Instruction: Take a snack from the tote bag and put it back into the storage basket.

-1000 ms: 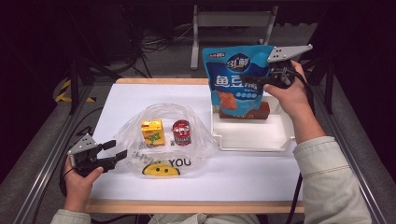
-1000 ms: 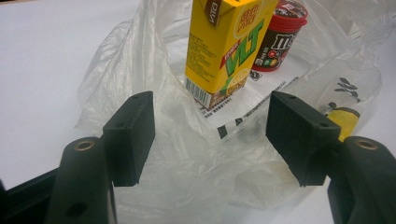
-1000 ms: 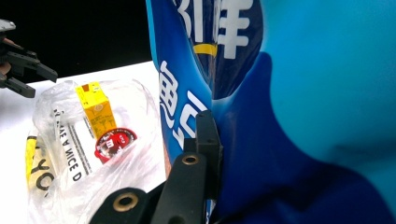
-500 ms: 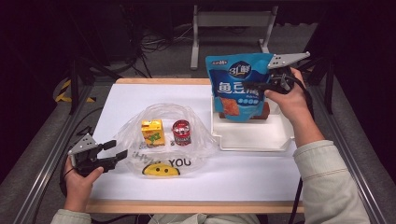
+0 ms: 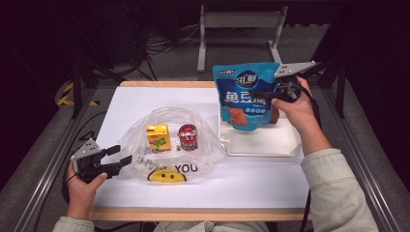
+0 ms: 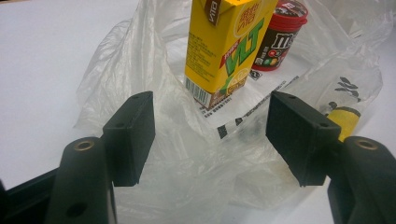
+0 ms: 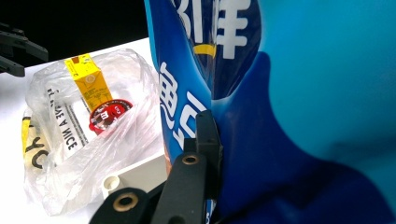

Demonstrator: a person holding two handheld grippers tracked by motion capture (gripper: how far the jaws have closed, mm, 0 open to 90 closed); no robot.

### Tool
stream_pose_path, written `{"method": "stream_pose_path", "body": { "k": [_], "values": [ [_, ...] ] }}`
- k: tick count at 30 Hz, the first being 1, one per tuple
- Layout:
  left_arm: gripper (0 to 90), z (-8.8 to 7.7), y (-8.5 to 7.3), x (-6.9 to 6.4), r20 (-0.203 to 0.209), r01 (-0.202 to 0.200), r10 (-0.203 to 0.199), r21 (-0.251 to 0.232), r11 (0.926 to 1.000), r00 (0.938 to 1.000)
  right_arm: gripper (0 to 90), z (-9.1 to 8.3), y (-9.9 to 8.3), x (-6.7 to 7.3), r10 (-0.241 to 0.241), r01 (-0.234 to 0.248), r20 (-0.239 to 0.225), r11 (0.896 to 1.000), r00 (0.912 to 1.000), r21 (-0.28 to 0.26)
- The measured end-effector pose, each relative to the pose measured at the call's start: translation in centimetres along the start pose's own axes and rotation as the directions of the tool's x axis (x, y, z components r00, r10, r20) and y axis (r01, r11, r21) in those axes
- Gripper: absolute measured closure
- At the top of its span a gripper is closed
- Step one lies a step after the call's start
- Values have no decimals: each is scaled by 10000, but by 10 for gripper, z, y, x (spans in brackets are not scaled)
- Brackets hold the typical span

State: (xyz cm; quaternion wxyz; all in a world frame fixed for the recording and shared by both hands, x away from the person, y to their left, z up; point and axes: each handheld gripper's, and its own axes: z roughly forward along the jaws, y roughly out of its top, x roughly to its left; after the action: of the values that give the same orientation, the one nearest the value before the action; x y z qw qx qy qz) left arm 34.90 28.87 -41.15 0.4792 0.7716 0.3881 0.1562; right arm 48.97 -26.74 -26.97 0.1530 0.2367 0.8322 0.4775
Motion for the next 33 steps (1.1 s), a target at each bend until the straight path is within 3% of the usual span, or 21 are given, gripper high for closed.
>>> {"method": "stream_pose_path", "body": {
  "k": [33],
  "values": [
    [337, 0, 0, 1, 4, -13, 13, 9, 10000, 10000, 886, 27, -39, -19, 481, -481, -310, 9988, 9984, -8]
  ]
}}
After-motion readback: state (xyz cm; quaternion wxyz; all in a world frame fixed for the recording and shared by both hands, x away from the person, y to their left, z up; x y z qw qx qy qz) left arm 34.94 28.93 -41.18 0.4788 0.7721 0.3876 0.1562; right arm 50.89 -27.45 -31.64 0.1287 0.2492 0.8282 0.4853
